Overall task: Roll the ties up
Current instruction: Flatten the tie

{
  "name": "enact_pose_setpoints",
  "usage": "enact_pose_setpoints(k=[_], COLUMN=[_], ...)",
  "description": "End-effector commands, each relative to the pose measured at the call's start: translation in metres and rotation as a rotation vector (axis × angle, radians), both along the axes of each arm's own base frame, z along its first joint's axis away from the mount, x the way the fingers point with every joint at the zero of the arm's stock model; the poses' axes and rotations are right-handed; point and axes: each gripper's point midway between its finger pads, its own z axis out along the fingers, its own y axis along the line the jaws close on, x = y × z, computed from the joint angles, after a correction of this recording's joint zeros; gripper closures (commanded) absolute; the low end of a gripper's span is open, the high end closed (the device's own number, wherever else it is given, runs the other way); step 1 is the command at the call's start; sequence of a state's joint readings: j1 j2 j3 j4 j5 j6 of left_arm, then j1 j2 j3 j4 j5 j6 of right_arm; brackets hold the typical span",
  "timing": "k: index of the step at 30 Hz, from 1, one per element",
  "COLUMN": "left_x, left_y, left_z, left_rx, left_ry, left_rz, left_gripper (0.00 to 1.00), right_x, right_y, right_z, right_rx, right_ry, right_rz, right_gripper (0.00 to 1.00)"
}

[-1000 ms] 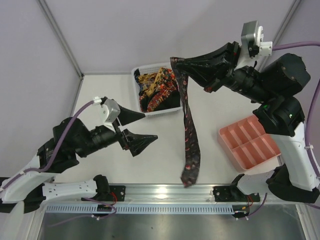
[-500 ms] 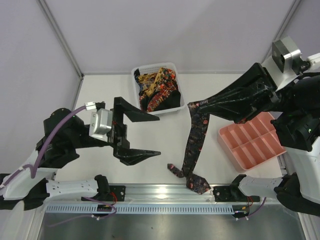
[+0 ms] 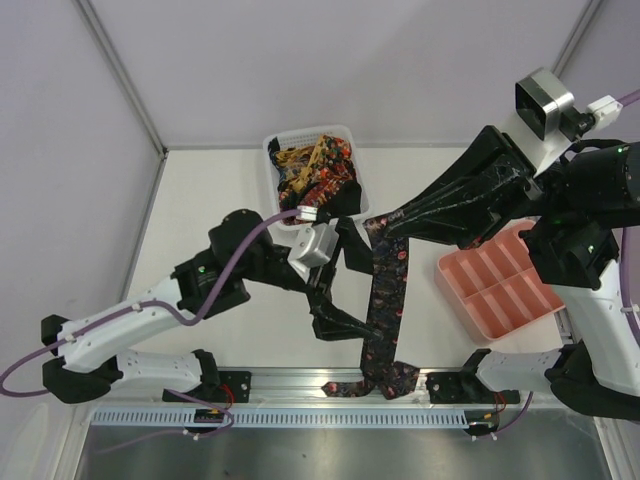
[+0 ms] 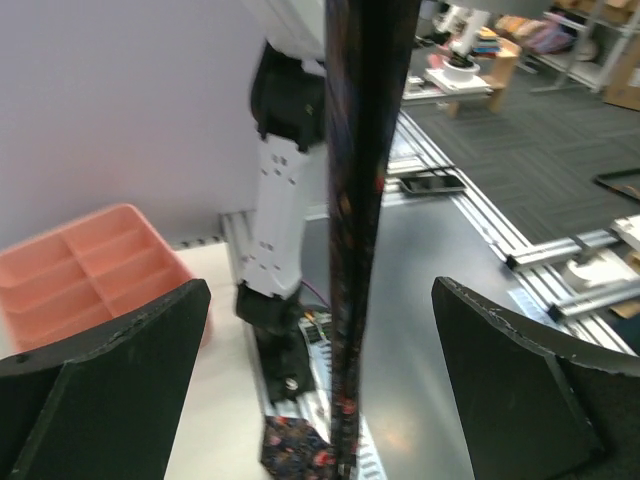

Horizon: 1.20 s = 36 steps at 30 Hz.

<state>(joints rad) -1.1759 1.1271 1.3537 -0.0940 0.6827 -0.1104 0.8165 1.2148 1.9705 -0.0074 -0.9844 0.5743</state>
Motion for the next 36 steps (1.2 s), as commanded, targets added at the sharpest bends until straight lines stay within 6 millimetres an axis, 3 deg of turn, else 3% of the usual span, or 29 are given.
enact_pose_setpoints(k=[1, 7, 11, 12, 14, 15, 16, 19, 22, 23, 24, 26, 28, 29, 32, 33, 34, 35, 36], left_x=[-0.026, -0.042, -0.048, -0.048, -0.047, -0.048, -0.044, -0.039, -0.023, -0.011, -0.009, -0.003, 0.007, 0.011, 0.024, 0.030, 0.033, 0.036, 0.040], left_y=[0.007, -0.002, -0.004, -0.004, -0.002, -0.002, -0.005, -0.009, -0.008, -0.005, 0.005, 0.020, 0.043, 0.053, 0.093, 0.111, 0.120, 0.129, 0.138], left_z=[0.001, -0.037, -0.061, -0.078, -0.083, -0.099, -0.101, -0.127, -0.142, -0.158, -0.153, -0.164, -0.152, -0.148, -0.138, -0.131, -0.129, -0.114, -0.118], left_rx=[-0.080, -0.022, 0.007, 0.033, 0.018, 0.048, 0.047, 0.129, 0.183, 0.252, 0.241, 0.288, 0.258, 0.249, 0.247, 0.244, 0.249, 0.218, 0.241], left_ry=[0.033, 0.110, 0.167, 0.194, 0.221, 0.250, 0.272, 0.332, 0.372, 0.403, 0.403, 0.433, 0.459, 0.473, 0.528, 0.555, 0.565, 0.574, 0.584], left_rz=[-0.154, -0.214, -0.243, -0.237, -0.219, -0.212, -0.190, -0.142, -0.012, 0.083, 0.118, 0.195, 0.307, 0.349, 0.512, 0.584, 0.619, 0.648, 0.696], left_gripper=[0.00, 0.02, 0.17, 0.20, 0.26, 0.26, 0.27, 0.44, 0.57, 0.64, 0.65, 0.67, 0.71, 0.77, 0.78, 0.76, 0.71, 0.70, 0.71], right_x=[0.001, 0.017, 0.022, 0.026, 0.030, 0.033, 0.036, 0.045, 0.063, 0.075, 0.082, 0.101, 0.133, 0.140, 0.185, 0.203, 0.220, 0.234, 0.255], right_y=[-0.003, -0.003, -0.012, -0.012, -0.018, -0.019, -0.020, -0.022, -0.023, -0.022, -0.023, -0.028, -0.032, -0.036, -0.041, -0.039, -0.046, -0.049, -0.053], right_z=[0.006, 0.016, 0.035, 0.038, 0.049, 0.052, 0.053, 0.059, 0.061, 0.057, 0.055, 0.052, 0.041, 0.038, 0.013, -0.004, -0.012, -0.021, -0.041], right_rx=[0.030, 0.067, 0.136, 0.144, 0.181, 0.190, 0.196, 0.224, 0.241, 0.226, 0.222, 0.233, 0.236, 0.236, 0.207, 0.172, 0.170, 0.157, 0.128], right_ry=[-0.022, -0.020, -0.039, -0.040, -0.058, -0.057, -0.052, -0.045, -0.036, -0.012, -0.008, 0.020, 0.056, 0.064, 0.109, 0.127, 0.150, 0.169, 0.195], right_rz=[-0.037, -0.109, -0.173, -0.188, -0.235, -0.253, -0.269, -0.310, -0.391, -0.436, -0.471, -0.572, -0.715, -0.757, -0.916, -0.953, -1.016, -1.048, -1.082], right_gripper=[1.00, 1.00, 1.00, 1.00, 1.00, 1.00, 1.00, 1.00, 1.00, 1.00, 1.00, 1.00, 1.00, 1.00, 1.00, 1.00, 1.00, 1.00, 1.00])
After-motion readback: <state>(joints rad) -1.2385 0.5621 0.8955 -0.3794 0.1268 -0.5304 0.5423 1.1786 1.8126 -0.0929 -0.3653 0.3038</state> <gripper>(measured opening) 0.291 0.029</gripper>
